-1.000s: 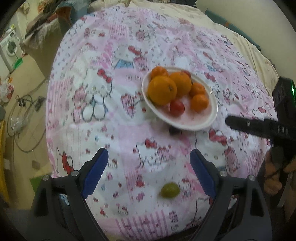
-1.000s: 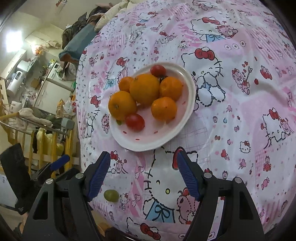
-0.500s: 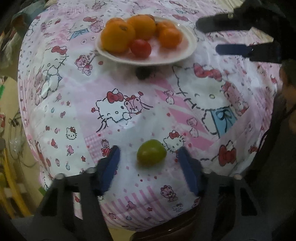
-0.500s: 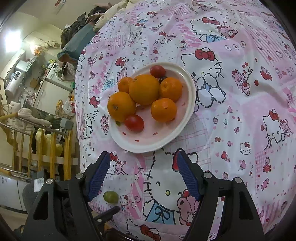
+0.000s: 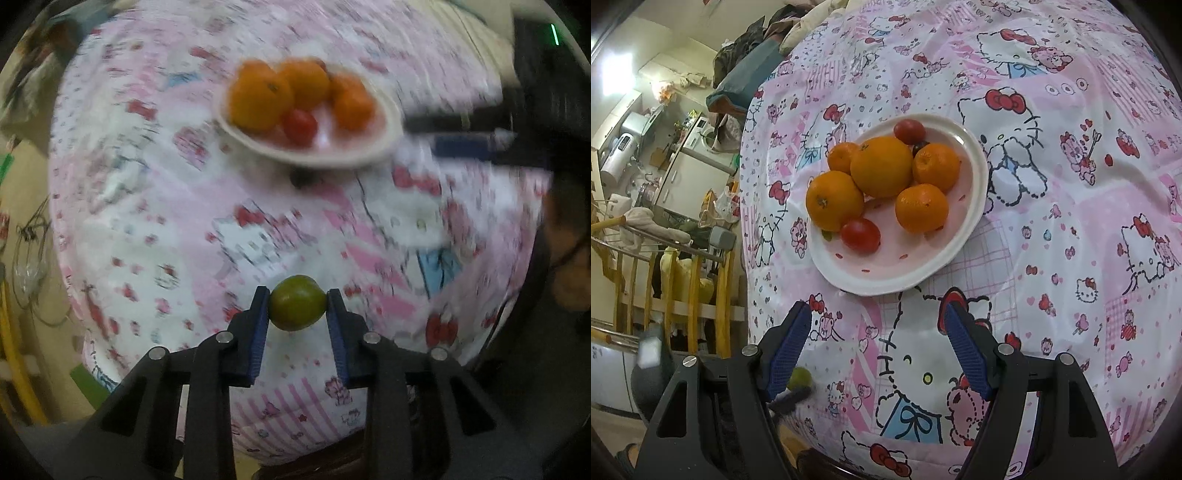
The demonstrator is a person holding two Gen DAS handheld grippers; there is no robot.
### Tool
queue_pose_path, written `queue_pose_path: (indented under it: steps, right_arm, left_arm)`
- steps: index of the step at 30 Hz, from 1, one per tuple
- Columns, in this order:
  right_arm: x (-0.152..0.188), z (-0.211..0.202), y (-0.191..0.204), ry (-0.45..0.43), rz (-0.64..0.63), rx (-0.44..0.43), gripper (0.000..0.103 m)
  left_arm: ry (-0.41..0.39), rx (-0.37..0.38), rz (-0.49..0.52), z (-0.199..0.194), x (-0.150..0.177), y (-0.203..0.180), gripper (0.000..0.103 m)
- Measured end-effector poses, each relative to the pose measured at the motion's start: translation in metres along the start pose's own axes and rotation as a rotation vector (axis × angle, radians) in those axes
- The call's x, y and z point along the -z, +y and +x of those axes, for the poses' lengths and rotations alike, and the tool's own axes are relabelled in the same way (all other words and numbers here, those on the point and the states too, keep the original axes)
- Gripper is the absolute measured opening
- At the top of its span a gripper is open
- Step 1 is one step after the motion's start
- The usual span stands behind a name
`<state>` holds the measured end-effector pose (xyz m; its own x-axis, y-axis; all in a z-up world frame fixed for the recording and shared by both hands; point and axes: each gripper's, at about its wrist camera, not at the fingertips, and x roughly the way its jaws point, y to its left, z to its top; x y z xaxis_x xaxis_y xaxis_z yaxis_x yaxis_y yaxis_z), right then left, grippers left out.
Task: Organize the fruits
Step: 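Lift the lime with the left gripper while the right gripper grasps a dark tomato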
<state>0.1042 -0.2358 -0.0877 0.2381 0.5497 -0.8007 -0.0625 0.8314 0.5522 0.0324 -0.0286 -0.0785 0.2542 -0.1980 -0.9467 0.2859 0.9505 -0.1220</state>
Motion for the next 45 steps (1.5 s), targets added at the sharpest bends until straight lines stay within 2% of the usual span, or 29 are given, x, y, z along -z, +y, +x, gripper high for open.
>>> queue_pose_path:
  steps: [2, 4, 9, 12, 16, 23, 25, 27, 35, 41, 45]
  right_arm:
    - [0.001, 0.007, 0.002, 0.013, 0.007, -0.009, 0.077]
    - [0.003, 0.017, 0.007, 0.034, 0.005, -0.023, 0.075]
    - [0.01, 0.044, 0.029, 0.036, -0.032, 0.021, 0.061]
    - [0.014, 0.063, 0.038, 0.028, -0.031, 0.068, 0.051]
    - [0.016, 0.087, 0.044, -0.005, -0.026, 0.151, 0.044]
    - [0.007, 0.102, 0.056, -0.083, -0.056, 0.251, 0.042]
    - [0.005, 0.106, 0.056, -0.085, -0.061, 0.275, 0.036]
    - [0.006, 0.106, 0.054, -0.09, -0.069, 0.3, 0.023]
    - [0.012, 0.087, 0.047, -0.045, -0.042, 0.203, 0.023]
    - [0.024, 0.051, 0.037, -0.013, -0.003, 0.082, 0.023]
    - [0.029, 0.017, 0.028, -0.044, 0.008, 0.038, 0.023]
  left_arm:
    - [-0.042, 0.0, -0.063, -0.01, -0.006, 0.012, 0.027]
    - [-0.083, -0.03, -0.145, -0.018, -0.011, 0.029, 0.027]
    - [-0.124, -0.089, -0.242, -0.03, -0.018, 0.056, 0.027]
    - [-0.153, -0.139, -0.25, -0.034, -0.014, 0.057, 0.027]
    - [-0.152, -0.141, -0.274, -0.035, -0.016, 0.063, 0.027]
    - [-0.133, -0.127, -0.311, -0.029, -0.022, 0.068, 0.027]
    - [-0.131, -0.121, -0.32, -0.029, -0.023, 0.069, 0.027]
    - [-0.127, -0.115, -0.332, -0.027, -0.024, 0.07, 0.027]
    - [-0.117, -0.112, -0.351, -0.024, -0.028, 0.071, 0.027]
    - [-0.115, -0.101, -0.337, -0.022, -0.033, 0.063, 0.027]
    - [-0.114, -0.096, -0.314, -0.021, -0.039, 0.053, 0.027]
